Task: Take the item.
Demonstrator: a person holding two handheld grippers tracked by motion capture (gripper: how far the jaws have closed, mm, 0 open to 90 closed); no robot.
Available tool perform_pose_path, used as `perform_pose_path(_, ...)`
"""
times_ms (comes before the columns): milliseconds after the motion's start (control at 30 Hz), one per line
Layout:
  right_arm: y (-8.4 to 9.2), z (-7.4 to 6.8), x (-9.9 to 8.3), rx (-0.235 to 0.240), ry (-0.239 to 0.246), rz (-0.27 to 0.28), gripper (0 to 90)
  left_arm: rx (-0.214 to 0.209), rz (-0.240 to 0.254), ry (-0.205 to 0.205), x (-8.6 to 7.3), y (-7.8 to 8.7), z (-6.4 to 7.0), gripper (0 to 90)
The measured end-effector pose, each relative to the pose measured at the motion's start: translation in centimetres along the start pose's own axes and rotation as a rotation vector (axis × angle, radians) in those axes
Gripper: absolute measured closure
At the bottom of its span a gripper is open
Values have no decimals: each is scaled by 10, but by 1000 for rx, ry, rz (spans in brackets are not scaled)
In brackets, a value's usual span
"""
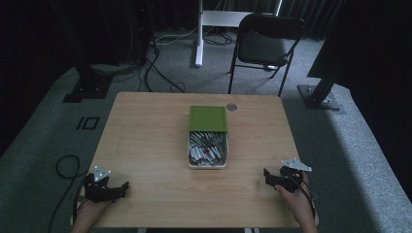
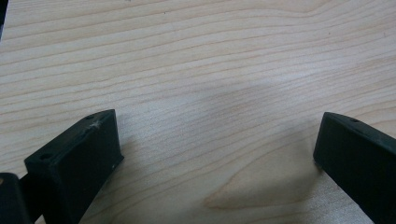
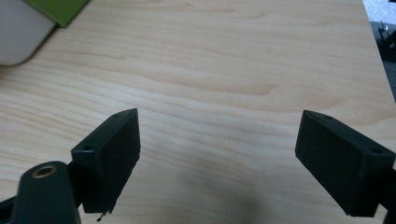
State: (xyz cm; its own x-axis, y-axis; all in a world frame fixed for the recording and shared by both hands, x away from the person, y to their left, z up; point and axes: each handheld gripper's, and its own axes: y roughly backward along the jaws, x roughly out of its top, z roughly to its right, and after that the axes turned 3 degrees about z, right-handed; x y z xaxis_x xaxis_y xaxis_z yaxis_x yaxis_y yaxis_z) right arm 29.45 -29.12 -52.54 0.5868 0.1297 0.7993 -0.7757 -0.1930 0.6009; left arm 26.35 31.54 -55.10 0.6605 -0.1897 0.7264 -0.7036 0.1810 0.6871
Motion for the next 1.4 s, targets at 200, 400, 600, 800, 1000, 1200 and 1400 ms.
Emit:
perform_pose_path(200, 3, -7, 12, 14, 19, 27, 142, 0, 0, 0, 0, 0, 0, 14)
perform_pose_path(400, 7, -13, 22, 29, 26, 49, 142, 0, 0, 0, 0, 0, 0, 14)
perform_pose_path(600, 12, -22, 30, 69, 28, 79, 147, 0, 0, 0, 0, 0, 0, 14)
perform_pose_path(800, 19, -35, 41, 97, 53, 125, 167, 0, 0, 0, 0, 0, 0, 14)
perform_pose_path(1000, 28, -48, 55, 119, 75, 169, 167, 0, 2, 2, 0, 0, 0, 14)
perform_pose_path(1200, 28, -57, 64, 137, 110, 174, 167, 0, 1, 1, 0, 0, 0, 14)
perform_pose_path(1400, 26, -69, 68, 168, 130, 176, 167, 0, 1, 2, 0, 0, 0, 14)
